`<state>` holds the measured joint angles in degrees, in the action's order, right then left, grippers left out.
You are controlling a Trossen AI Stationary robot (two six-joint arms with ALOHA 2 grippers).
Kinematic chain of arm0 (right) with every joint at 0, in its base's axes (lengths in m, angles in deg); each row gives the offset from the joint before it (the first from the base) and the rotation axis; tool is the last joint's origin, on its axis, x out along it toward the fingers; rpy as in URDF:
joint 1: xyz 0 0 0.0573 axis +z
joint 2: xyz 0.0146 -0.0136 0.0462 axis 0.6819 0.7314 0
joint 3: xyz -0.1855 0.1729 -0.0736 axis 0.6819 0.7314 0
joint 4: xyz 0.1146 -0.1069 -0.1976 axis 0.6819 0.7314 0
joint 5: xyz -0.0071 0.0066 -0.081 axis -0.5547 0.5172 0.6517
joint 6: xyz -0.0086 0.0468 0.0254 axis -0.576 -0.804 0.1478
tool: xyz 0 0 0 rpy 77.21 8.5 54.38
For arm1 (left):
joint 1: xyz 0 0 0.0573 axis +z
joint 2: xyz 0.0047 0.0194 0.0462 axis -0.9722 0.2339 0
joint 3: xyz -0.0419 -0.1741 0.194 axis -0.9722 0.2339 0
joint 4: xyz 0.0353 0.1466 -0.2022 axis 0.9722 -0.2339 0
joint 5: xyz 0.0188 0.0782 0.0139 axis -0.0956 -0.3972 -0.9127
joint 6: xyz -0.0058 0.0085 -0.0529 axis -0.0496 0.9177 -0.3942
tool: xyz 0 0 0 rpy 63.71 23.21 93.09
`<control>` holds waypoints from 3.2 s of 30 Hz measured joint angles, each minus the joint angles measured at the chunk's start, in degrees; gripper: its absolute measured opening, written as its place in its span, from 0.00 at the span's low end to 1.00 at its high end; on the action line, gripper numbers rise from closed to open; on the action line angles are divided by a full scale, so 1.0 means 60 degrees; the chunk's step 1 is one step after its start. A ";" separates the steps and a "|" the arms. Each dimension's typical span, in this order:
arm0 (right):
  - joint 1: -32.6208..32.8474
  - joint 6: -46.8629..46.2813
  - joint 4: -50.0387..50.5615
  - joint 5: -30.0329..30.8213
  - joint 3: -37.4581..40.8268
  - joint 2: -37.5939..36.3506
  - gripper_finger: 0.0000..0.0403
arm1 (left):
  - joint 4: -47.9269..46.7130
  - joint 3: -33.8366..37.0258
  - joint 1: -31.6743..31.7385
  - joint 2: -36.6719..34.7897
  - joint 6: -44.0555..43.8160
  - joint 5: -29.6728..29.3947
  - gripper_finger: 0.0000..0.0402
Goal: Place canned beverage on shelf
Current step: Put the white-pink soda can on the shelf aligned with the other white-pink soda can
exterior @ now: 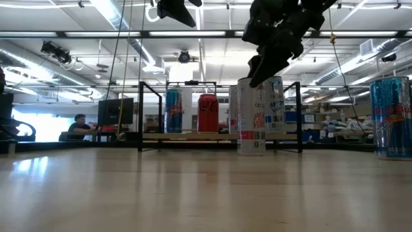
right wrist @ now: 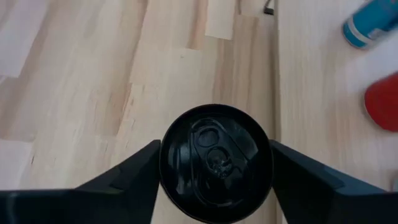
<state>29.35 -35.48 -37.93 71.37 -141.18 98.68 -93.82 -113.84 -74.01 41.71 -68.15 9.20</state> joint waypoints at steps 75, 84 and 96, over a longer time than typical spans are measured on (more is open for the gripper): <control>-0.1447 -0.3552 0.1574 0.3012 -0.2696 0.1053 0.75 | -0.0183 0.0000 0.0160 0.0000 -0.0182 0.0000 0.79; -0.1447 -0.3564 0.1640 0.3017 -0.2692 0.1053 0.76 | -0.0208 0.0000 0.0160 0.0000 -0.0175 0.0000 0.79; -0.1443 -0.3199 0.1538 0.3019 -0.2685 0.1020 0.86 | -0.0211 0.0000 0.0158 0.0000 -0.0002 0.0000 0.79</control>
<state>20.69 -54.67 -28.70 89.49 -157.29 104.79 -95.09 -113.84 -73.06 41.71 -68.17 9.20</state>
